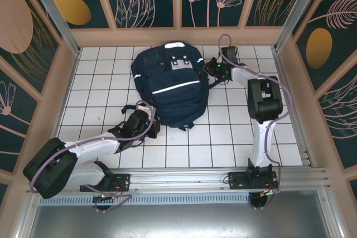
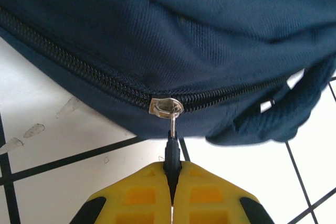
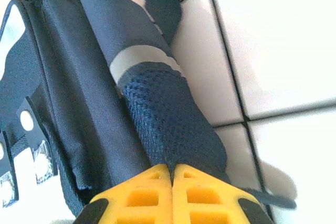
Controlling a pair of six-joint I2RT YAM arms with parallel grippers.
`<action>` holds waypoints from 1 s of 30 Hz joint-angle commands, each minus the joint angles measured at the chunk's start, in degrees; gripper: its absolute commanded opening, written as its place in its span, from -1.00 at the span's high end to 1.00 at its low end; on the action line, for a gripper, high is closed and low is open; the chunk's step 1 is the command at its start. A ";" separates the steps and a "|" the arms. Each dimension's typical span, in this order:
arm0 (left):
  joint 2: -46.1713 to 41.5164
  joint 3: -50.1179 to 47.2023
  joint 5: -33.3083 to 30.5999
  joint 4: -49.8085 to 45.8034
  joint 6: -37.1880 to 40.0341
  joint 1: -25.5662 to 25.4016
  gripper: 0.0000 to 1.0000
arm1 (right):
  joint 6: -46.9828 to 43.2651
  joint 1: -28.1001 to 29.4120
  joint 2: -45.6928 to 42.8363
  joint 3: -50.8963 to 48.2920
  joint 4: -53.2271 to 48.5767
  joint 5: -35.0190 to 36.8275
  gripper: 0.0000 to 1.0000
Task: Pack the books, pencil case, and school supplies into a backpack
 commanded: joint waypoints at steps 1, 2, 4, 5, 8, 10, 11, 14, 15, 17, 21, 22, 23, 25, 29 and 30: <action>2.04 3.62 0.08 -1.07 1.50 0.44 1.00 | 2.61 -2.67 -8.41 -10.56 1.19 6.44 1.00; 2.98 4.27 0.37 -0.75 1.59 0.44 1.00 | 2.95 -2.73 -10.67 -13.84 1.71 7.59 1.00; 4.92 5.68 0.80 -0.17 1.64 0.57 1.00 | 4.28 -2.73 -16.53 -20.95 2.73 10.52 1.00; 5.92 6.37 1.03 0.22 1.53 0.62 1.00 | 5.19 -2.73 -19.93 -25.03 3.71 11.89 1.00; 7.68 7.55 1.57 1.20 1.02 0.97 1.00 | 7.07 -2.69 -30.26 -35.65 4.41 16.09 1.00; 8.29 7.97 2.20 1.92 0.85 1.31 1.00 | 5.81 -2.19 -35.68 -39.35 3.44 17.58 0.89; 8.59 8.15 2.72 2.18 0.88 1.42 1.00 | 4.61 -1.62 -37.59 -39.24 0.37 19.68 0.50; 9.31 8.22 3.89 2.68 0.98 1.48 1.00 | -0.03 1.75 -41.52 -35.97 -10.53 28.07 -0.21; 9.42 7.98 4.33 2.90 0.93 1.55 1.00 | -1.46 3.69 -42.91 -34.39 -14.03 31.51 -0.26; 9.68 7.68 5.06 3.08 1.19 1.55 1.00 | -5.46 8.59 -45.86 -32.35 -18.52 35.49 -0.28; 9.46 6.76 5.55 3.48 1.61 1.58 1.00 | -15.87 20.41 -49.84 -29.98 -20.14 26.84 -0.28; 9.47 6.63 5.70 3.58 1.76 1.56 1.00 | -18.06 23.67 -49.15 -28.40 -21.11 25.29 -0.33; 9.37 6.57 5.86 3.58 1.97 1.59 1.00 | -20.36 27.15 -47.55 -26.02 -23.02 26.36 -0.43; 9.23 6.36 6.11 3.76 2.07 1.57 1.00 | -24.99 33.50 -43.18 -20.90 -27.09 32.37 -0.58; 8.61 5.50 6.20 4.35 1.51 1.55 1.00 | -35.36 40.11 -33.28 -13.33 -28.22 41.11 -0.62; 8.26 5.34 6.09 4.43 1.26 1.55 1.00 | -38.28 40.68 -32.24 -13.40 -26.45 41.72 -0.57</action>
